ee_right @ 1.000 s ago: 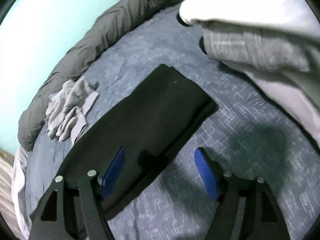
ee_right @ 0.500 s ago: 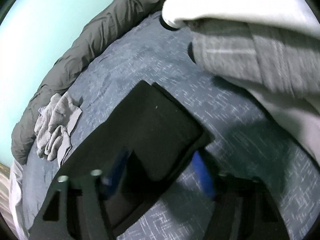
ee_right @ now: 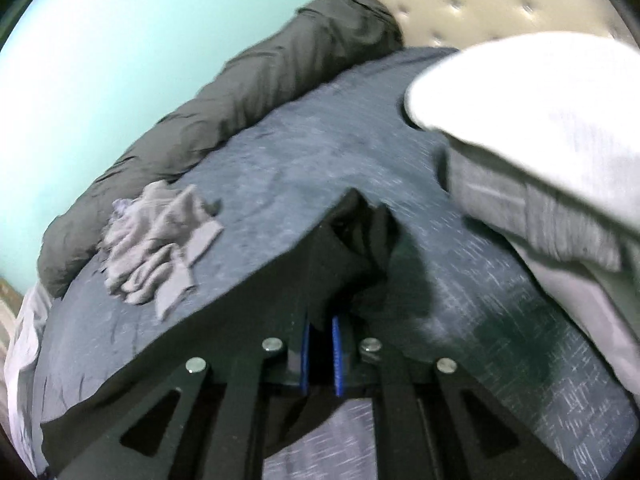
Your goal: Fold clothes
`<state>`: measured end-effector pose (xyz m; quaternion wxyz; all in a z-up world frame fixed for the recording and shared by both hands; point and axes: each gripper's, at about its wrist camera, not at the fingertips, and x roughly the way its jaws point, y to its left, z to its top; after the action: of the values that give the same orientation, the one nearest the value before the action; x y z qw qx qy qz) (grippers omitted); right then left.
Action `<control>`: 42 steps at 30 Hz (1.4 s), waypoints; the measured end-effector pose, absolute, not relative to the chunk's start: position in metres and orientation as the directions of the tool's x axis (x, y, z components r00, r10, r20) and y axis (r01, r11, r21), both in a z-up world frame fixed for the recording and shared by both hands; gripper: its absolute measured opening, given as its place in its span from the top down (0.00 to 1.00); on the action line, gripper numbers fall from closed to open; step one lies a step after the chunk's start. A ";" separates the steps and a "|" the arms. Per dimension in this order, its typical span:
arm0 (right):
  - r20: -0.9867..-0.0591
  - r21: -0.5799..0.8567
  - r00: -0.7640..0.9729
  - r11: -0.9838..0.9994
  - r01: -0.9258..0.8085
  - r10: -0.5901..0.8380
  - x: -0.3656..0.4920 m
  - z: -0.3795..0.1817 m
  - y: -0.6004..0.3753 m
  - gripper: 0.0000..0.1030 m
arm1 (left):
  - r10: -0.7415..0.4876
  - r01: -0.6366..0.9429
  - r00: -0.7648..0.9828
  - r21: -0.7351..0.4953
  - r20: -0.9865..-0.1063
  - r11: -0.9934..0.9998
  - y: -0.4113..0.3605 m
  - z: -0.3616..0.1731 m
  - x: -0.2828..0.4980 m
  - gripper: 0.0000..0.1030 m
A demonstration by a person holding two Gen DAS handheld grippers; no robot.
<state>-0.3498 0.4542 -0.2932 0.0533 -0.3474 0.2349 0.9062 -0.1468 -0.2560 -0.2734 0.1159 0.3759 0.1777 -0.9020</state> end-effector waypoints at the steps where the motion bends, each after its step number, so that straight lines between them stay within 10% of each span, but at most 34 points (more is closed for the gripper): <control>1: -0.649 0.386 -0.757 -0.890 -0.243 -0.075 -0.348 -0.286 0.448 0.92 | -0.076 0.347 -0.692 -0.238 -0.718 -0.907 -0.258 -0.273 -0.145 0.38; 42: -0.561 0.264 -0.676 -0.878 0.400 -0.477 -0.312 -0.098 0.051 0.93 | -0.052 0.373 -0.733 -0.336 -0.678 -0.865 -0.305 -0.266 -0.100 0.38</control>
<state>-0.3123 0.0506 -0.0984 -0.2399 -0.3228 0.0596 0.9136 -0.1005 -0.3052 -0.2656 0.1179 0.3459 0.2316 -0.9015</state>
